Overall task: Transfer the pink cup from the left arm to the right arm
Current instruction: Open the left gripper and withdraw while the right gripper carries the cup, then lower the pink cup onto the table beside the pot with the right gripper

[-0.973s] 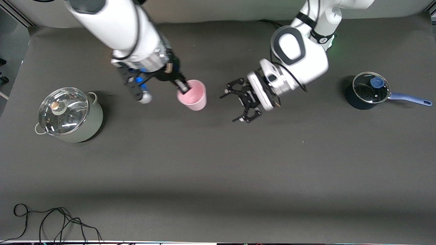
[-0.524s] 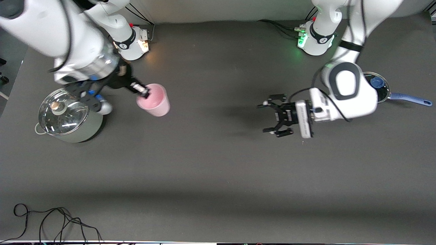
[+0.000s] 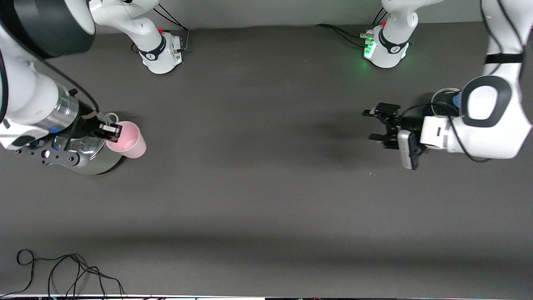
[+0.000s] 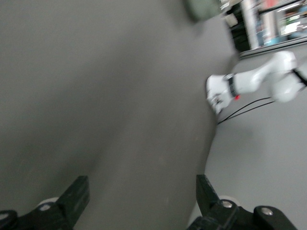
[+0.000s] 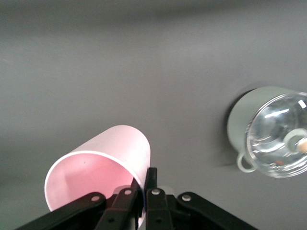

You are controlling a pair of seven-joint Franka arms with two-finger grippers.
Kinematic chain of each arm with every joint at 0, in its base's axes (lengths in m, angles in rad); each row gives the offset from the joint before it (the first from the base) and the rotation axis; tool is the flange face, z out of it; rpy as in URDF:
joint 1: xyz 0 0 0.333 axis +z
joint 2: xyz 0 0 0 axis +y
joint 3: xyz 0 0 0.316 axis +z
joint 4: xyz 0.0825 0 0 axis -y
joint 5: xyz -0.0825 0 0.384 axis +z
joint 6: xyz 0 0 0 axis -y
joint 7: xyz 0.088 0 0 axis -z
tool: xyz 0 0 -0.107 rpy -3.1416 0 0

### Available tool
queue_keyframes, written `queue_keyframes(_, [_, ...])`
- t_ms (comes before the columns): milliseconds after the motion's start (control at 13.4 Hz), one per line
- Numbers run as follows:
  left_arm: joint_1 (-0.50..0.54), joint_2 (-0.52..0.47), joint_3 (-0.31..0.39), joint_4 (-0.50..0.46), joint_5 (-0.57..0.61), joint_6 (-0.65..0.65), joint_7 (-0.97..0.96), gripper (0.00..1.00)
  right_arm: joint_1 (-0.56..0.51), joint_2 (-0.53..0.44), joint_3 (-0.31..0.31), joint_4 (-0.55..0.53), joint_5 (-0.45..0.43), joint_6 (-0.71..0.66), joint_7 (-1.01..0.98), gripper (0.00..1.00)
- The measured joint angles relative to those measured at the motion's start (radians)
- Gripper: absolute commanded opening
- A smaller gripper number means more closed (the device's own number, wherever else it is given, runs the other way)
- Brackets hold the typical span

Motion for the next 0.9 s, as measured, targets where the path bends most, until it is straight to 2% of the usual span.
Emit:
queue_keyframes(225, [0.015,-0.001,-0.001,0.108,0.239,-0.102,-0.207,0.99,-0.001,0.0,-0.055,-0.098,-0.001,0.081,-0.089,0.0])
queue_keyframes(449, [0.015,-0.005,-0.006,0.226,0.417,-0.151,-0.274,1.0,-0.002,-0.016,-0.081,-0.247,-0.001,0.235,-0.131,0.0])
queue_keyframes(749, [0.029,-0.051,0.007,0.314,0.503,-0.169,-0.37,1.0,-0.001,-0.042,-0.088,-0.484,0.006,0.504,-0.136,0.0])
queue_keyframes(898, [0.031,-0.089,0.008,0.329,0.599,-0.169,-0.4,1.0,0.001,-0.042,-0.088,-0.58,0.007,0.612,-0.139,0.0])
